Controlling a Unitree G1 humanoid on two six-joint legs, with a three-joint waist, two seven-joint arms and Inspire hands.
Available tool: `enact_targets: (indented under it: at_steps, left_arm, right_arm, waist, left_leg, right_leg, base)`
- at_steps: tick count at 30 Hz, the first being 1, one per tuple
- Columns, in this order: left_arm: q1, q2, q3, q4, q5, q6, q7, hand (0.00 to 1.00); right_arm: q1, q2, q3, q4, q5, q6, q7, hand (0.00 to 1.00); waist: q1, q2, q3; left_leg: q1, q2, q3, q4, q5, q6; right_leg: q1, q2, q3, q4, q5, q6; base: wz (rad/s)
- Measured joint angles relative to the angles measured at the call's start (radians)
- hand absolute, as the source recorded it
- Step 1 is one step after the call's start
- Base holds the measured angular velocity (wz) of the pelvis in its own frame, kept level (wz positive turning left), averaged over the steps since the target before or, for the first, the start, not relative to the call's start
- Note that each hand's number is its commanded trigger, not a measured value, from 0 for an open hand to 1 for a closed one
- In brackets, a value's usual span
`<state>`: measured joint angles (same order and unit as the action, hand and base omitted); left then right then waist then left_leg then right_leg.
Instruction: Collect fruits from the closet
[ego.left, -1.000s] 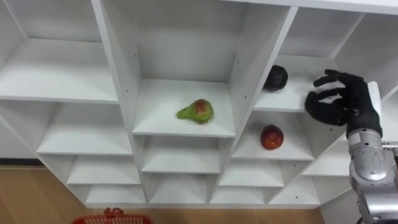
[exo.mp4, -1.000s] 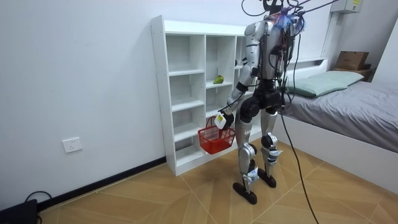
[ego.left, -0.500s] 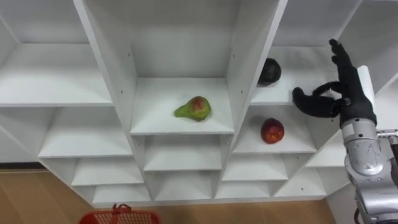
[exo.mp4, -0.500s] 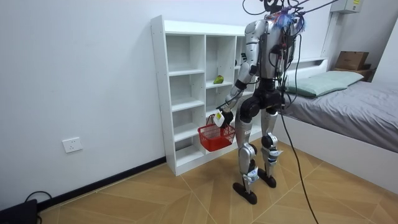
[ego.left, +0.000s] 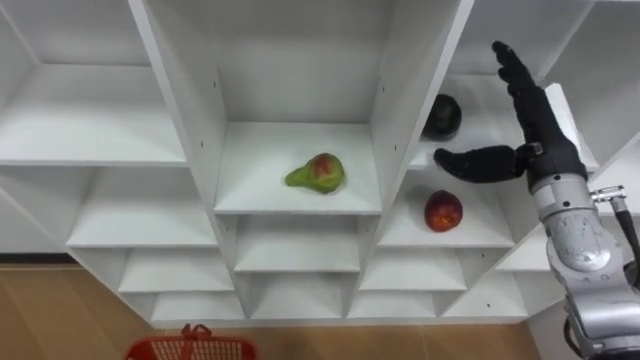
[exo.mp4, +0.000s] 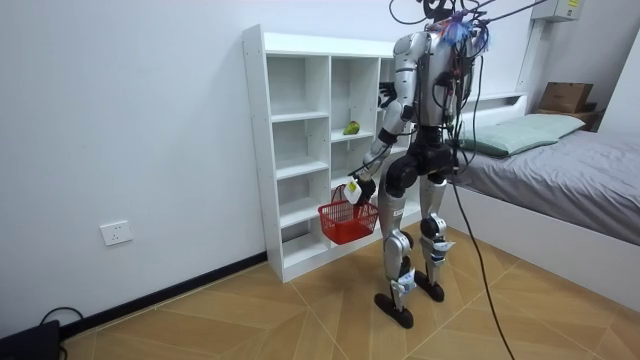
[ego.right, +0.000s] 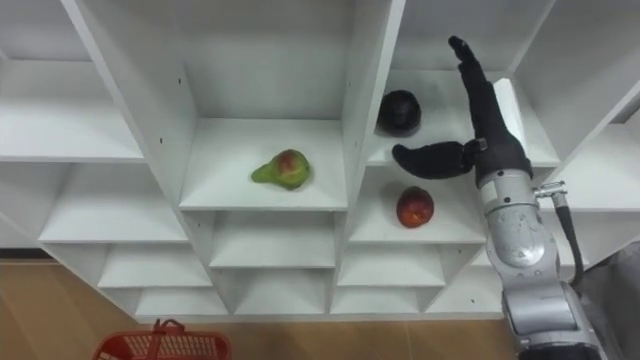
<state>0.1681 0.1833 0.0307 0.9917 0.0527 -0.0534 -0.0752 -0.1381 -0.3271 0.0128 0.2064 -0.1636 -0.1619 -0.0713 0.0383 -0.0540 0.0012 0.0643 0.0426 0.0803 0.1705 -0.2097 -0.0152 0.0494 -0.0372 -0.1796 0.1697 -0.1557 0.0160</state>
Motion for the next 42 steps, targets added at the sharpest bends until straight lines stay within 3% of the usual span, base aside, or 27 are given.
enact_targets:
  at_steps: [8, 20, 26, 28, 31, 42]
  left_arm:
    - [-0.001, 0.0, -0.004, -0.013, 0.0, 0.0, -0.002, 1.0]
    - [-0.002, 0.0, -0.003, -0.015, 0.002, 0.001, -0.018, 1.0]
    - [-0.002, 0.0, -0.002, -0.015, 0.0, 0.009, -0.025, 1.0]
    - [-0.001, 0.001, 0.005, -0.015, -0.003, 0.013, -0.026, 1.0]
    - [-0.003, 0.006, 0.006, -0.015, -0.002, 0.018, -0.029, 1.0]
    - [-0.002, 0.007, 0.006, -0.014, -0.02, 0.024, -0.027, 1.0]
  right_arm:
    - [0.0, -0.002, 0.01, -0.027, -0.001, 0.033, 0.029, 0.0]
    - [0.0, -0.003, 0.01, -0.023, 0.0, 0.033, 0.031, 0.0]
    - [-0.01, -0.01, 0.007, -0.019, 0.014, 0.07, 0.039, 0.0]
    - [-0.034, -0.021, 0.007, -0.002, 0.023, 0.078, 0.04, 0.0]
    - [-0.071, -0.027, 0.005, 0.025, 0.041, 0.1, 0.04, 0.0]
    - [-0.17, -0.043, 0.007, 0.158, 0.054, 0.107, 0.112, 0.0]
  waist:
    - [0.002, -0.012, 0.0012]
    - [0.029, -0.019, 0.0001]
    - [0.032, -0.023, 0.0044]
    - [0.033, -0.029, 0.0101]
    - [0.038, -0.037, 0.0072]
    - [0.048, -0.039, 0.0059]
  left_leg:
    - [-0.001, 0.0, 0.0, -0.001, 0.0, 0.0]
    - [-0.006, 0.001, 0.007, 0.0, 0.001, 0.0]
    - [-0.016, 0.001, 0.001, 0.004, 0.002, 0.0]
    - [-0.021, 0.001, -0.002, 0.004, 0.002, 0.0]
    - [-0.026, 0.001, -0.006, 0.003, 0.002, 0.0]
    - [-0.02, 0.0, -0.013, 0.011, 0.002, -0.001]
  right_leg:
    - [-0.002, 0.0, 0.0, 0.0, 0.0, 0.0]
    - [-0.013, 0.0, 0.007, 0.003, 0.001, -0.002]
    - [-0.015, -0.001, -0.004, 0.004, 0.002, -0.002]
    - [-0.016, -0.001, -0.009, 0.003, 0.002, -0.002]
    - [-0.016, -0.001, -0.011, -0.001, 0.002, -0.002]
    - [-0.009, -0.001, -0.016, 0.002, 0.002, -0.003]
  base:
    - [0.0]
    - [-0.01]
    - [0.05]
    - [0.04]
    - [0.03]
    - [0.0]
